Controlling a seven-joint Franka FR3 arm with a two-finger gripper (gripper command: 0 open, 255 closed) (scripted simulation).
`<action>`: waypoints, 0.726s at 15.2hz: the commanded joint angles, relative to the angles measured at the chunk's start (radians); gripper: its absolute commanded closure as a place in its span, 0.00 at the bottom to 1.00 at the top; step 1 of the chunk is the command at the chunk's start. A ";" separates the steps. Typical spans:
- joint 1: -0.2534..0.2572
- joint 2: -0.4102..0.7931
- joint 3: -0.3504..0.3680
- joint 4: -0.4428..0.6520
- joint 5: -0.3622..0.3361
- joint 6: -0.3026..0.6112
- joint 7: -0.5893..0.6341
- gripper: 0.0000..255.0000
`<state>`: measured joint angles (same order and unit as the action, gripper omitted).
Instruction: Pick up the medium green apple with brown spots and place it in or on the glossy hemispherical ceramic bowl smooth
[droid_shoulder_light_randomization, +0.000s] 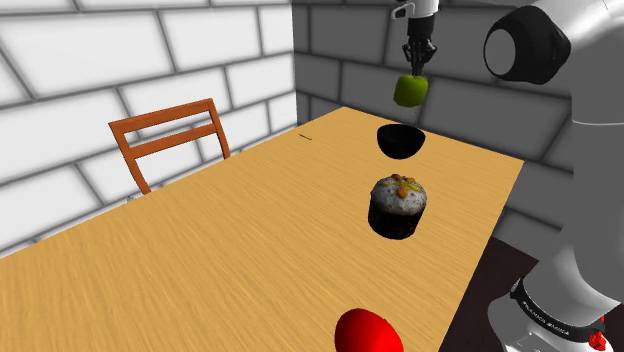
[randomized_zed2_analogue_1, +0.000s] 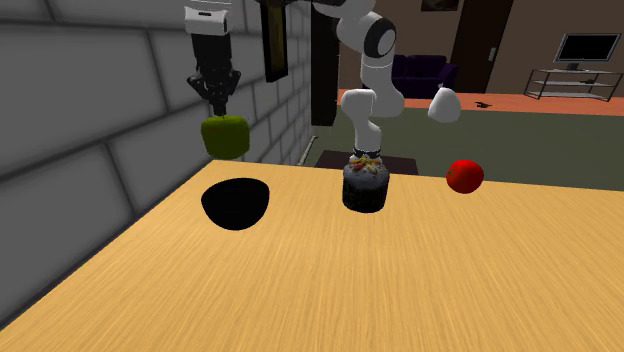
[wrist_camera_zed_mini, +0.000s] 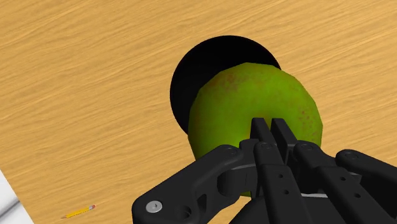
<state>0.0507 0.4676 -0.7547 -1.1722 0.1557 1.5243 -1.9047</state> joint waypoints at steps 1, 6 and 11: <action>0.012 -0.008 -0.001 -0.042 -0.005 0.034 0.004 1.00; 0.037 -0.025 -0.002 -0.137 -0.015 0.111 0.012 1.00; 0.054 -0.032 -0.001 -0.217 -0.019 0.182 0.018 1.00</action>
<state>0.1018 0.4366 -0.7557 -1.3747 0.1371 1.6932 -1.8876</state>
